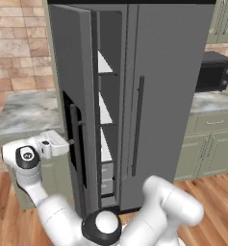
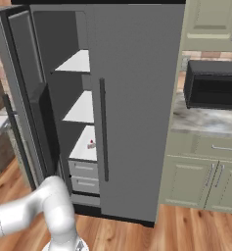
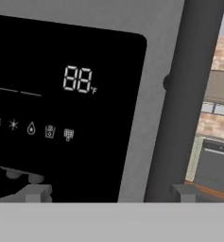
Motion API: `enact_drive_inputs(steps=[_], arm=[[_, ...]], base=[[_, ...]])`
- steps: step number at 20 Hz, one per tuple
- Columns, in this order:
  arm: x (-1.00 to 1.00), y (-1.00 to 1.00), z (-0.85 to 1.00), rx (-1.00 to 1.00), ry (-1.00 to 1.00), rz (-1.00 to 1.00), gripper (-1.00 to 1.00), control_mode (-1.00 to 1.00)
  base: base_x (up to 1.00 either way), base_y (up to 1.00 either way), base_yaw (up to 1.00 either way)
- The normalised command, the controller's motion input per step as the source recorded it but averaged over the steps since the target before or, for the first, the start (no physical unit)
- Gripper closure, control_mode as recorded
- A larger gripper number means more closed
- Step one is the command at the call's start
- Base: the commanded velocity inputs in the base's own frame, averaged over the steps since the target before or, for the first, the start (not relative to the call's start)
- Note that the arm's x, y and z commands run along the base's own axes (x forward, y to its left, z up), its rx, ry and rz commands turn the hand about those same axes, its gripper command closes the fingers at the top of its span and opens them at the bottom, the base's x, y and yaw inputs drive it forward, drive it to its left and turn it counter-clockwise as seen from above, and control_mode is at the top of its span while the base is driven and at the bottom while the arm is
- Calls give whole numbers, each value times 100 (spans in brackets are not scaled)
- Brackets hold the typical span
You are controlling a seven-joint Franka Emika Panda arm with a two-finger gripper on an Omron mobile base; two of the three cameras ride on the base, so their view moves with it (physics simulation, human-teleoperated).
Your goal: Pick up the frozen fish from the freezer, place it on any shelf in the fridge, and close the fridge and freezer doors when done.
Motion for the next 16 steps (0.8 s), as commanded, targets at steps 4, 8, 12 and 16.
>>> enact_drive_inputs(steps=[4, 8, 12, 16], arm=[[0, -100, 0, 0, 0, 0, -100, -100], [0, -100, 1, 0, -2, 0, -100, -100], [0, -100, 7, 0, -3, 0, -100, -100], [0, -97, 14, 0, -4, 0, -100, -100]], base=[[0, 0, 0], [0, 0, 0], [0, 0, 0], [0, 0, 0]])
